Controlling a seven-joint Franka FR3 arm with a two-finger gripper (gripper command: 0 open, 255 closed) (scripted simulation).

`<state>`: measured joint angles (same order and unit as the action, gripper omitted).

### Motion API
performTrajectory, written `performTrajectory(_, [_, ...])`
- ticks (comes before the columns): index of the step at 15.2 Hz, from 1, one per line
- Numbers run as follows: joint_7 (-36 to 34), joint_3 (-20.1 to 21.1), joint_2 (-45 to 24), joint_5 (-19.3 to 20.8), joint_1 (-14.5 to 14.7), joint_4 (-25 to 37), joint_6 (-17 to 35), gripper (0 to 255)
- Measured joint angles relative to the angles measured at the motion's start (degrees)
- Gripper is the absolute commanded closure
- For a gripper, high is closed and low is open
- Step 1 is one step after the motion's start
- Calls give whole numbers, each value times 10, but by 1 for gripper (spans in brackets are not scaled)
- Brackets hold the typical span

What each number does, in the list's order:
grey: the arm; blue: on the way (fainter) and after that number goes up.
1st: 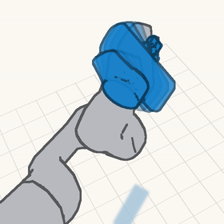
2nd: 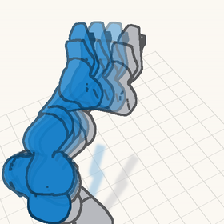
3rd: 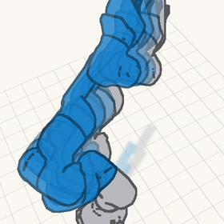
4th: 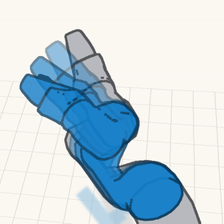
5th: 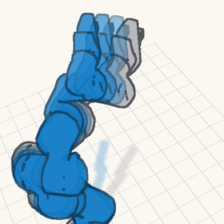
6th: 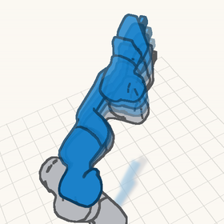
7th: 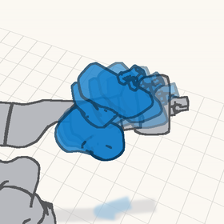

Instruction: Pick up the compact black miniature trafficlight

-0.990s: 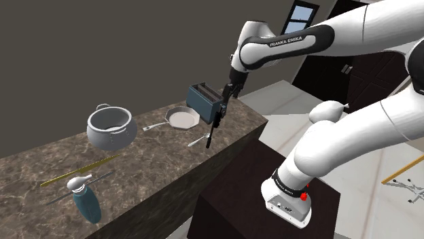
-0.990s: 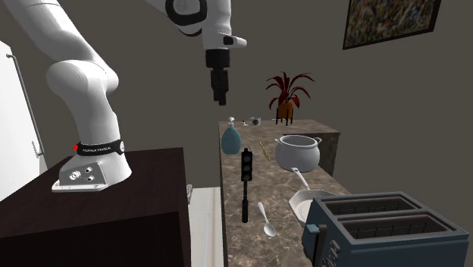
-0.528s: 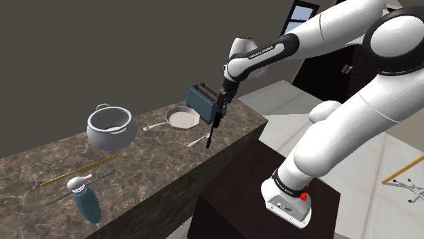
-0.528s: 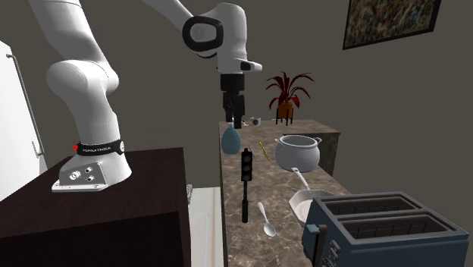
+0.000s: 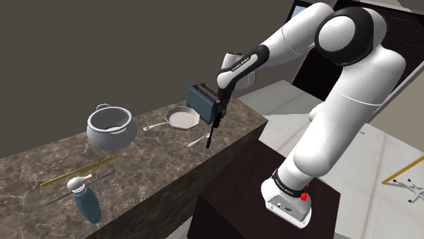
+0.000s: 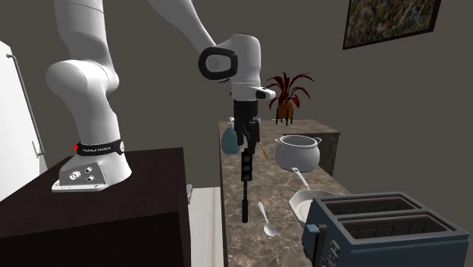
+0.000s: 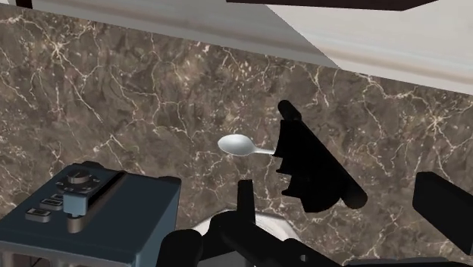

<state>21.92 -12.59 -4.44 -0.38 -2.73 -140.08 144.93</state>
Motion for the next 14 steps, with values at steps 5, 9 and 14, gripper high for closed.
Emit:
performTrajectory(5, [11,3,-35,-14,-2,-5,39,0])
performTrajectory(9, [13,4,-44,-17,-3,-3,47,255])
performTrajectory(14, [13,4,-44,-17,-2,-3,47,255])
